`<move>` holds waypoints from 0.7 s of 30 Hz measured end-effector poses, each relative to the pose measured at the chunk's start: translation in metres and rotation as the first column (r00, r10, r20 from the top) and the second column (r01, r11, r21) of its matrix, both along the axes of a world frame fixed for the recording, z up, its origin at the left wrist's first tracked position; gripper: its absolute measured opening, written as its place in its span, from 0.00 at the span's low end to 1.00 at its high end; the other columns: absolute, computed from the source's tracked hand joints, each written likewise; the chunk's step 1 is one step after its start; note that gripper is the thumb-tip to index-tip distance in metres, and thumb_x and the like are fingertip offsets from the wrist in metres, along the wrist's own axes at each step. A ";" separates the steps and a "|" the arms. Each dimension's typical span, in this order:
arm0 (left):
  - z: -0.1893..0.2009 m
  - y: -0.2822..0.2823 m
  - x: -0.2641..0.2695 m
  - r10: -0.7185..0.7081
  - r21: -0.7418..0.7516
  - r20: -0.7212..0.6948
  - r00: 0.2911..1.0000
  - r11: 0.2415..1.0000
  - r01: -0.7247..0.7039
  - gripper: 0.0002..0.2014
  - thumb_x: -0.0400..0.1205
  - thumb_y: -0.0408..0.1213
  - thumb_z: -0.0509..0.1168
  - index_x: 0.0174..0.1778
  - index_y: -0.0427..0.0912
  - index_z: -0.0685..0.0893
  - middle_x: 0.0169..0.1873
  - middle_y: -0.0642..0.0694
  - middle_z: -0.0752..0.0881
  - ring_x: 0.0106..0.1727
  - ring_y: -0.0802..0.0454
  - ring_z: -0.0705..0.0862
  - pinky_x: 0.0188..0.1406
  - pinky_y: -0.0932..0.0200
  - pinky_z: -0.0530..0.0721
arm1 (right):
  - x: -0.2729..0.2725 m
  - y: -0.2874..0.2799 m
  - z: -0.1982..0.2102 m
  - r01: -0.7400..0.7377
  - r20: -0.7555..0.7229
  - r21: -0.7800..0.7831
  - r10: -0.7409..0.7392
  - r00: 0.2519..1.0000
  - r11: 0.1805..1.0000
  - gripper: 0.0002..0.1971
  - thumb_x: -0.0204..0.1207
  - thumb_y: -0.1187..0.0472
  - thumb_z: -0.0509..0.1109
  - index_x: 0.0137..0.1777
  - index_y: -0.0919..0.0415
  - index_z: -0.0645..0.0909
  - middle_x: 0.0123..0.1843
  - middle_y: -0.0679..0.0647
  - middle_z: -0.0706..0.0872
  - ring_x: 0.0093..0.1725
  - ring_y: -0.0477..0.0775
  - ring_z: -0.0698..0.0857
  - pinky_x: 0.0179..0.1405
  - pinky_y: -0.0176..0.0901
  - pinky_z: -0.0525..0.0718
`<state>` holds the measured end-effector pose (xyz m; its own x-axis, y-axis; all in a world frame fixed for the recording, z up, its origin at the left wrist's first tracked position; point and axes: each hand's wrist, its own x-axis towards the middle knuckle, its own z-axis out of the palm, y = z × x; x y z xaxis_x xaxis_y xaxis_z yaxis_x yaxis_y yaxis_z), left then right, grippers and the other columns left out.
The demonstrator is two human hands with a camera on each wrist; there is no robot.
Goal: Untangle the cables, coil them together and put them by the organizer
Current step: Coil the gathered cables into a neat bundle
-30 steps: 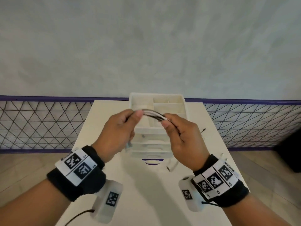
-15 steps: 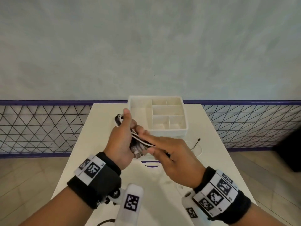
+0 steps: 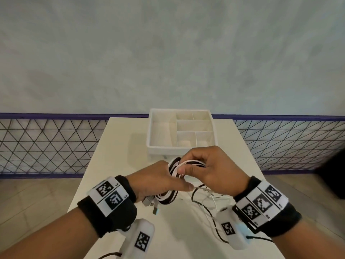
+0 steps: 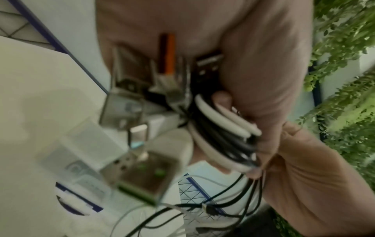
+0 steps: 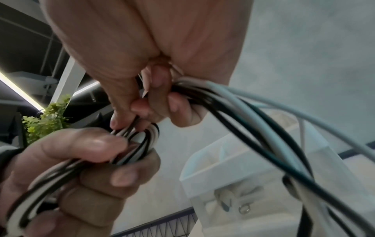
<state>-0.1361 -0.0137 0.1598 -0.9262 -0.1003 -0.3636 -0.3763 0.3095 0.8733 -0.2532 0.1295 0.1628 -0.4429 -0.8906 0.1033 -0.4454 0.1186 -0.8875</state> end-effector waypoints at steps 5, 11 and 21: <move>-0.001 0.000 0.002 -0.019 -0.012 0.029 0.999 1.000 0.020 0.15 0.81 0.47 0.69 0.32 0.43 0.81 0.24 0.53 0.77 0.25 0.58 0.71 0.25 0.68 0.69 | 0.003 0.001 -0.005 0.023 0.140 -0.074 -0.012 0.990 0.997 0.12 0.74 0.66 0.79 0.54 0.61 0.82 0.34 0.64 0.89 0.29 0.52 0.85 0.29 0.41 0.82; -0.005 0.001 0.005 0.015 0.204 -0.057 0.998 0.979 -0.003 0.08 0.85 0.36 0.66 0.45 0.34 0.84 0.25 0.46 0.82 0.30 0.49 0.85 0.29 0.62 0.82 | 0.006 -0.002 -0.007 0.013 0.144 -0.119 0.005 0.990 0.993 0.09 0.74 0.67 0.80 0.51 0.64 0.83 0.35 0.59 0.90 0.28 0.55 0.88 0.32 0.45 0.86; 0.004 -0.001 -0.006 0.494 0.538 -0.087 0.865 0.754 -0.376 0.16 0.73 0.45 0.78 0.26 0.45 0.80 0.17 0.50 0.67 0.20 0.52 0.70 0.28 0.57 0.69 | 0.010 -0.008 -0.016 0.283 0.115 -0.295 -0.260 0.959 0.912 0.18 0.81 0.50 0.67 0.45 0.65 0.90 0.26 0.49 0.74 0.25 0.42 0.69 0.28 0.37 0.71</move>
<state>-0.1417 -0.0144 0.1636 -0.8843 -0.3753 -0.2778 -0.1524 -0.3305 0.9314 -0.2435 0.1215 0.1469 -0.6798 -0.6646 0.3100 -0.3683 -0.0561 -0.9280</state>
